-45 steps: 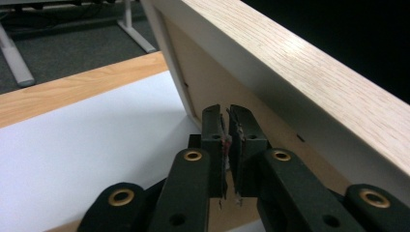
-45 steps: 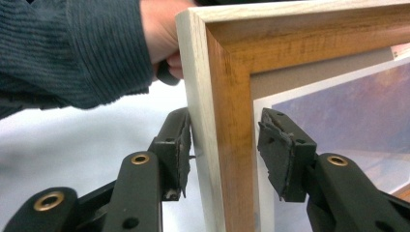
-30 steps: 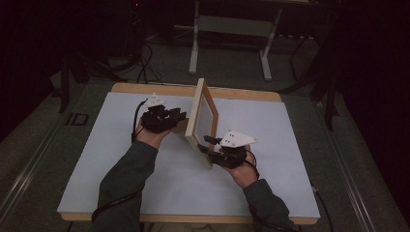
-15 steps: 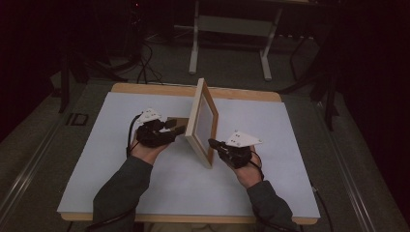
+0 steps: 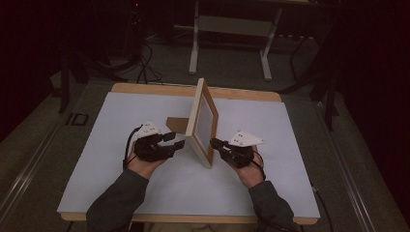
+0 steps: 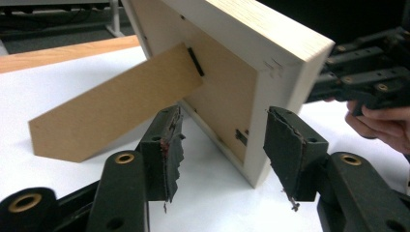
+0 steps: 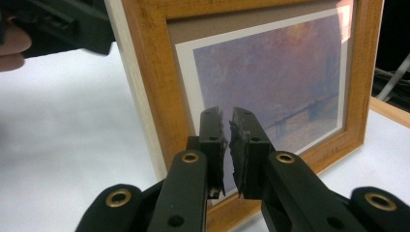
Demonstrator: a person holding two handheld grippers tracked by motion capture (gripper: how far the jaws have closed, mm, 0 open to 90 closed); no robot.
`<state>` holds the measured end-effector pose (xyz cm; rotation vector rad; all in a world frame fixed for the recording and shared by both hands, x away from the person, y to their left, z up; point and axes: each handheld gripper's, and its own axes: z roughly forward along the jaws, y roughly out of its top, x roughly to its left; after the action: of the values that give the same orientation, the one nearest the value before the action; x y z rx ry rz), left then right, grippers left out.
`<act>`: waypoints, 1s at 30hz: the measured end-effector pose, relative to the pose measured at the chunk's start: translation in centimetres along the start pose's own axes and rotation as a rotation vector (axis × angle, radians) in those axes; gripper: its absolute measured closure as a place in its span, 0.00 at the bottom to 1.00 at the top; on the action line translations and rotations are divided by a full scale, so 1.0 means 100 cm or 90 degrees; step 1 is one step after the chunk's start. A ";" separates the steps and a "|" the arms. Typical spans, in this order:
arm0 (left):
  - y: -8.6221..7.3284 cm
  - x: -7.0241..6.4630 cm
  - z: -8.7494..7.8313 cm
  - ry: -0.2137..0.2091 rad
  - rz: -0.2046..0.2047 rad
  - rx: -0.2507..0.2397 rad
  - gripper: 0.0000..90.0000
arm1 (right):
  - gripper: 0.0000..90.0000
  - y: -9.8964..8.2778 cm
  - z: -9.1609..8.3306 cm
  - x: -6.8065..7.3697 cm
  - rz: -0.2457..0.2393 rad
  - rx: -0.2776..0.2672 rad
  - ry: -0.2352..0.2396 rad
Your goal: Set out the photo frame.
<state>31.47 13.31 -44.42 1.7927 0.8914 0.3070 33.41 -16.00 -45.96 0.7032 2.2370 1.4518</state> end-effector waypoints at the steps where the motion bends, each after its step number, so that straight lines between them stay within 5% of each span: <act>1: -0.001 -0.002 0.001 -0.004 0.002 0.002 0.53 | 0.91 0.000 0.000 0.000 0.002 0.000 -0.001; 11: 0.001 -0.024 0.016 -0.013 0.003 -0.002 0.41 | 0.85 -0.001 0.001 -0.002 0.005 -0.002 -0.003; 19: 0.010 -0.034 0.030 0.037 -0.001 -0.009 0.35 | 0.83 -0.002 -0.001 -0.003 0.009 -0.001 -0.002; 30: 0.017 -0.047 0.045 0.068 -0.016 -0.026 0.38 | 0.82 -0.003 -0.002 -0.004 0.011 -0.003 0.001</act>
<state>31.62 6.67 -43.80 1.7385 0.9754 0.4042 33.54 -16.46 -46.17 0.7225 2.2340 1.4652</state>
